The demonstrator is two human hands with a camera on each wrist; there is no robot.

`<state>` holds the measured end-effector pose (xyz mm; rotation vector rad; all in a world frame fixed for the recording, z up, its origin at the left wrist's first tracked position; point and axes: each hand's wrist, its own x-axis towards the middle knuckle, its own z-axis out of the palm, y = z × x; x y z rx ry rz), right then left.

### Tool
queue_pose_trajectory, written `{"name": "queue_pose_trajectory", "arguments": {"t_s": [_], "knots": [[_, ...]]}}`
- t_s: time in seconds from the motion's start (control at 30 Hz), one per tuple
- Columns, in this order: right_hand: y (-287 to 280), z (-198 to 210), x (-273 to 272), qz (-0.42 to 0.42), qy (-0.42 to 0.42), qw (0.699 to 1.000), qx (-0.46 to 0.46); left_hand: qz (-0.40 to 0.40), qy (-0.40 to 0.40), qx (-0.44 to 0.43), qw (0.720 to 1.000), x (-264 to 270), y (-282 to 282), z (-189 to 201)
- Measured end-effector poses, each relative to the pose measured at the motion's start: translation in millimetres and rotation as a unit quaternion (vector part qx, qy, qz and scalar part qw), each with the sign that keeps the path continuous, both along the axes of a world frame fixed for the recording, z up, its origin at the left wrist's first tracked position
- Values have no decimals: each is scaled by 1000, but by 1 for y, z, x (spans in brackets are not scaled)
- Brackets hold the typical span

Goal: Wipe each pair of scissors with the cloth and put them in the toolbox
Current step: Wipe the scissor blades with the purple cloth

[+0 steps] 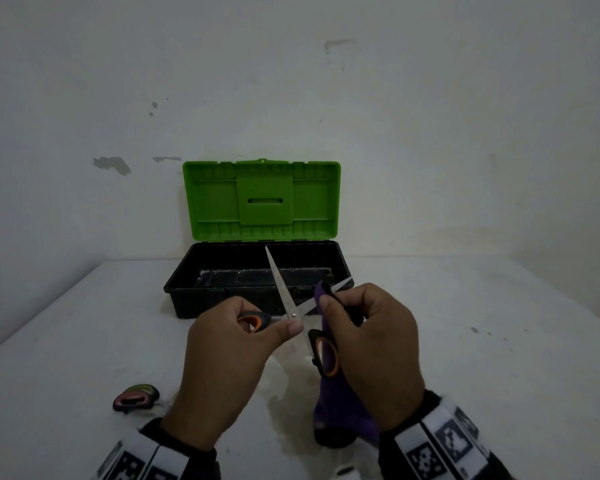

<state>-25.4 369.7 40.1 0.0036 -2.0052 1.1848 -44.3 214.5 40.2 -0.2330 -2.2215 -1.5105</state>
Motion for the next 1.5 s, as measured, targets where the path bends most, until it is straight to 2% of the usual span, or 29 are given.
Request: {"name": "queue_pose_trajectory", "arguments": {"t_s": [0.17, 0.33, 0.47, 0.6, 0.77, 0.97, 1.07, 1.17, 1.3, 1.5], "knots": [[-2, 0, 2, 12, -20, 1000, 4, 7, -5, -11, 1000, -1, 0, -3], [8, 0, -6, -27, -16, 999, -13, 5, -15, -7, 1000, -1, -2, -4], [1, 1, 0, 12, -29, 999, -12, 5, -15, -8, 1000, -1, -3, -3], [13, 2, -7, -31, -16, 999, -18, -6, -21, 11, 1000, -1, -2, -6], [5, 1, -1, 8, -35, 999, -7, -4, -27, -3, 1000, -2, -2, -5], [36, 9, -16, -52, -41, 998, -23, -39, -54, 54, 996, -3, -7, -10], [52, 17, -20, -49, -47, 997, -36, -36, -59, 43, 997, -5, -11, -12], [47, 27, -13, -6, -36, 997, 65, -12, -46, 1, 999, -5, -11, -10], [25, 29, -7, 38, -69, 976, 203, 22, -7, -54, 998, -1, -9, 0], [-4, 14, -13, 30, -76, 978, 191, 55, 56, -104, 991, 4, -2, 1]]}}
